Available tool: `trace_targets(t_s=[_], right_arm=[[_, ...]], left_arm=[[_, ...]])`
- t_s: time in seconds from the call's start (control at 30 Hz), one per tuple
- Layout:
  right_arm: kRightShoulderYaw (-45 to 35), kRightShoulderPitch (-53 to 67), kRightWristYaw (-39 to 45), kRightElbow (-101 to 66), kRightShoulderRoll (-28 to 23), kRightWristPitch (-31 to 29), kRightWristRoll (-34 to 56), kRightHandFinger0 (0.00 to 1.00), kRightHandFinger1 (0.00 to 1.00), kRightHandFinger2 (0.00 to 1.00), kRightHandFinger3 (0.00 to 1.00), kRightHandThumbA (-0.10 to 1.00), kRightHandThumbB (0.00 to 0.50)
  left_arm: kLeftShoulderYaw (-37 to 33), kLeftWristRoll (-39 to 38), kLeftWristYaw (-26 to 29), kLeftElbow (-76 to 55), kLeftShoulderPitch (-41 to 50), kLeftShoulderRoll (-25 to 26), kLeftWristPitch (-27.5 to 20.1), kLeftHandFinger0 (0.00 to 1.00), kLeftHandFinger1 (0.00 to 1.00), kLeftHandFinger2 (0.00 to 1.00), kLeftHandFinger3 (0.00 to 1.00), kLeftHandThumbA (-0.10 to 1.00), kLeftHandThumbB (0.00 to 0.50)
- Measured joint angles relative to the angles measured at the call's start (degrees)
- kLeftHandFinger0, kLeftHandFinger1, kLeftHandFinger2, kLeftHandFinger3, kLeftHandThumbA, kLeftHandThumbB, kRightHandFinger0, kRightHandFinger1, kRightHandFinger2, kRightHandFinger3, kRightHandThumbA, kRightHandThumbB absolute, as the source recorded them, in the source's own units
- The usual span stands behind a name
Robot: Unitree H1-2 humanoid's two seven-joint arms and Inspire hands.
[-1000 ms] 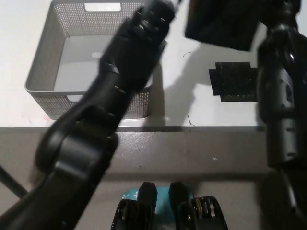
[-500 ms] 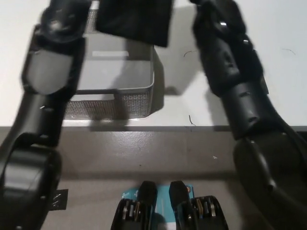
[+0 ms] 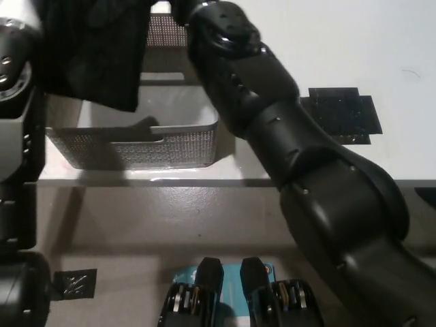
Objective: Use both hands to pick up a lunch bag on the right hand side and place it into a container on the left hand side
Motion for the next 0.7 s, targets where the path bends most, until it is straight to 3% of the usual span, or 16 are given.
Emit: trace_targets(t_s=[0.17,0.4,0.7], right_arm=[[0.22,-1.84,2.45,2.49,0.53,-1.74,-0.55,1.00,1.00,1.00,1.00,1.00,0.144],[0.44,-2.21,3.71,3.72,0.20,-3.03,-1.50,1.00,1.00,1.00,1.00,1.00,0.189],[0.42,-2.22,3.66,3.68,-0.49,-3.40,-2.00,1.00,1.00,1.00,1.00,1.00,0.164]], left_arm=[[0.51,-1.22,-0.06,-2.17,0.79,0.85,0.94,1.00,1.00,1.00,1.00,1.00,0.221],[-0.45,-2.06,-0.68,-1.69,0.53,1.84,1.11,1.00,1.00,1.00,1.00,1.00,0.279],[-1.58,-2.42,-1.18,0.23,-1.45,1.94,1.30,1.00,1.00,1.00,1.00,1.00,0.253]])
